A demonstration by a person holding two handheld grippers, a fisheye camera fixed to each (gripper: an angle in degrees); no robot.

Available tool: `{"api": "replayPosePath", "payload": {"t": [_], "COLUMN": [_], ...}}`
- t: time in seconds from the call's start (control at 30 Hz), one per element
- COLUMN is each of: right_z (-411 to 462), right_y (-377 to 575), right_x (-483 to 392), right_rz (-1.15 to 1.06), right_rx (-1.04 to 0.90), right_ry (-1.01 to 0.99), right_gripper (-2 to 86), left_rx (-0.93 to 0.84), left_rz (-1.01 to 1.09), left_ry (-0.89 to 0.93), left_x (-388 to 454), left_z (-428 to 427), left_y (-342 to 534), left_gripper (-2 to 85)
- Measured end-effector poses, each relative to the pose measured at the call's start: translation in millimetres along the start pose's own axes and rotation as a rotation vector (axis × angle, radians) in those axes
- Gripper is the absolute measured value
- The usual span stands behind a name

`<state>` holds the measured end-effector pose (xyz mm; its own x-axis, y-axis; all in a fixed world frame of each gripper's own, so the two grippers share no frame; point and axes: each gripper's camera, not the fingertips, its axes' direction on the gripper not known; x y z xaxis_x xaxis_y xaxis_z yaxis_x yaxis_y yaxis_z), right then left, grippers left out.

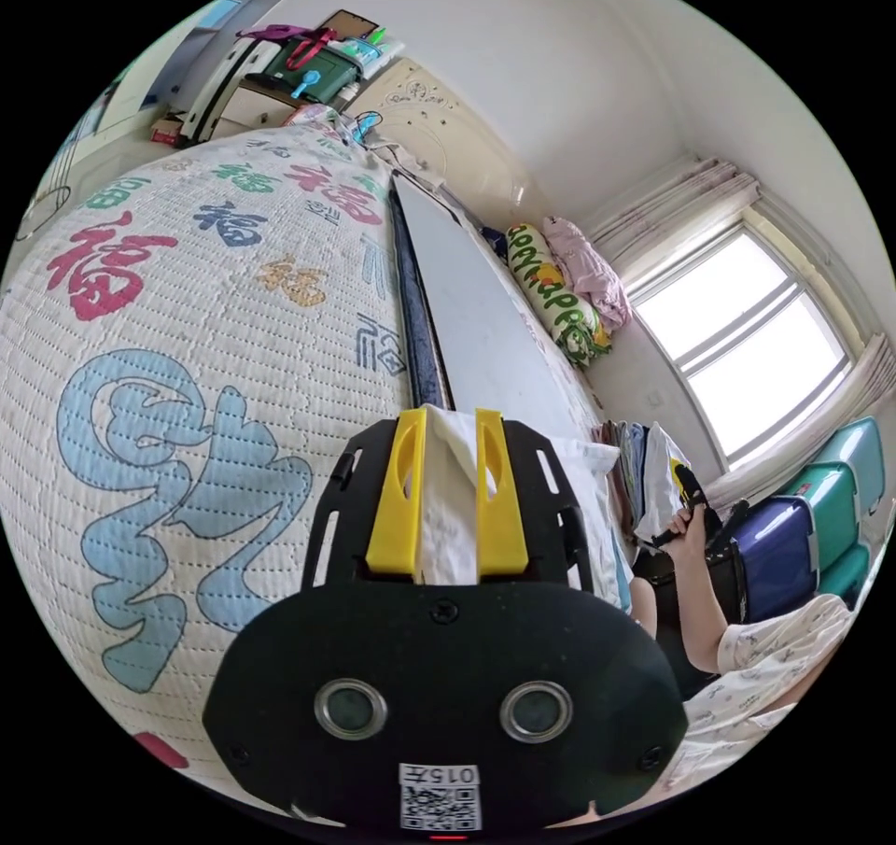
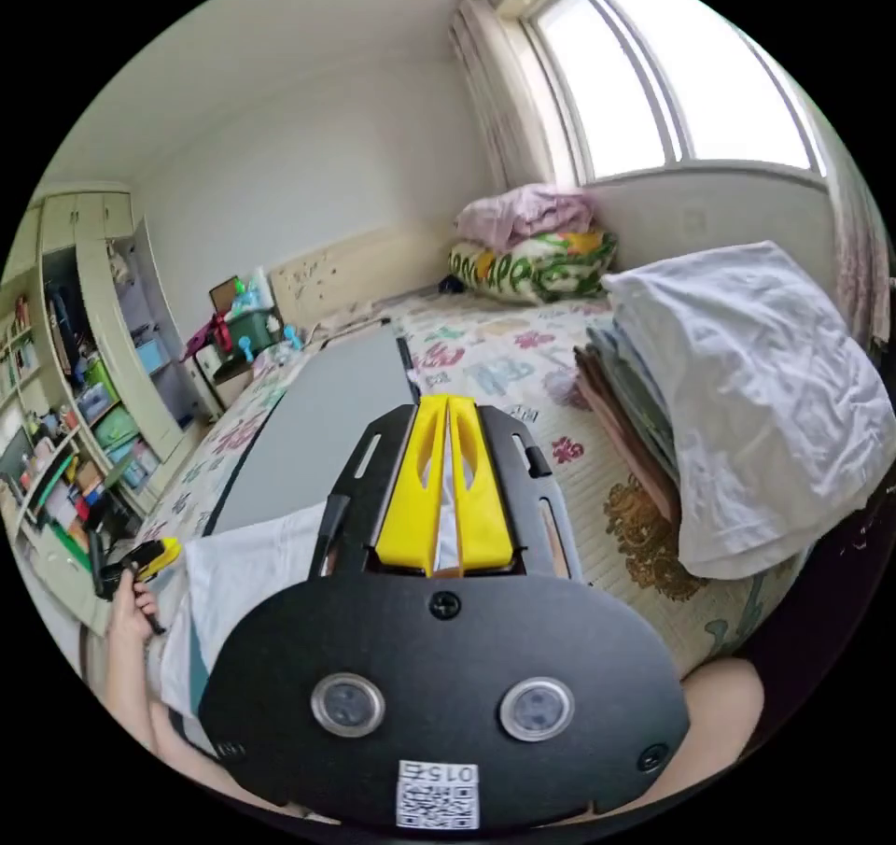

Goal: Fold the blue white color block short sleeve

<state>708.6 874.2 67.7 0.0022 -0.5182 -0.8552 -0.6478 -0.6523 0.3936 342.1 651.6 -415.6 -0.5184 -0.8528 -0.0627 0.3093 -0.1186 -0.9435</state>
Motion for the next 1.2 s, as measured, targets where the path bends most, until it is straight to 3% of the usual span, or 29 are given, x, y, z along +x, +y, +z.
{"api": "replayPosePath", "payload": {"t": [0.1,0.23,0.37,0.63,0.8,0.83,1.03,1.2], "right_z": [-4,-4,-13,1,7,10,17,10], "right_y": [40,166,301,433,496,508,533,547], "right_x": [13,-45,-79,-32,8,18,71,99], "right_rz": [-0.140,-0.548,-0.817,-0.944,-1.067,-1.078,-0.964,-0.985], "right_rx": [-0.082,-0.287,-0.379,-0.540,-0.612,-0.619,-0.685,-0.593], "right_ry": [-0.219,-0.373,-0.569,-0.643,-0.616,-0.598,-0.668,-0.567], "right_gripper": [0.1,3.7,5.4,9.6,7.8,3.8,-0.6,3.7], "left_rx": [-0.017,-0.015,-0.086,-0.088,-0.130,-0.133,-0.150,-0.127], "left_rz": [-0.019,-0.034,-0.005,-0.042,-0.033,-0.023,-0.022,-0.044], "left_ry": [0.028,0.057,-0.042,0.028,0.024,0.026,0.055,0.063], "left_x": [-10,-17,-14,-34,-40,-40,-49,-52], "left_z": [4,13,31,39,53,54,53,38], "left_y": [2,-1,-7,-18,-35,-40,-60,-80], "left_gripper": [8.7,9.8,10.8,10.9,10.2,9.2,4.2,4.8]}}
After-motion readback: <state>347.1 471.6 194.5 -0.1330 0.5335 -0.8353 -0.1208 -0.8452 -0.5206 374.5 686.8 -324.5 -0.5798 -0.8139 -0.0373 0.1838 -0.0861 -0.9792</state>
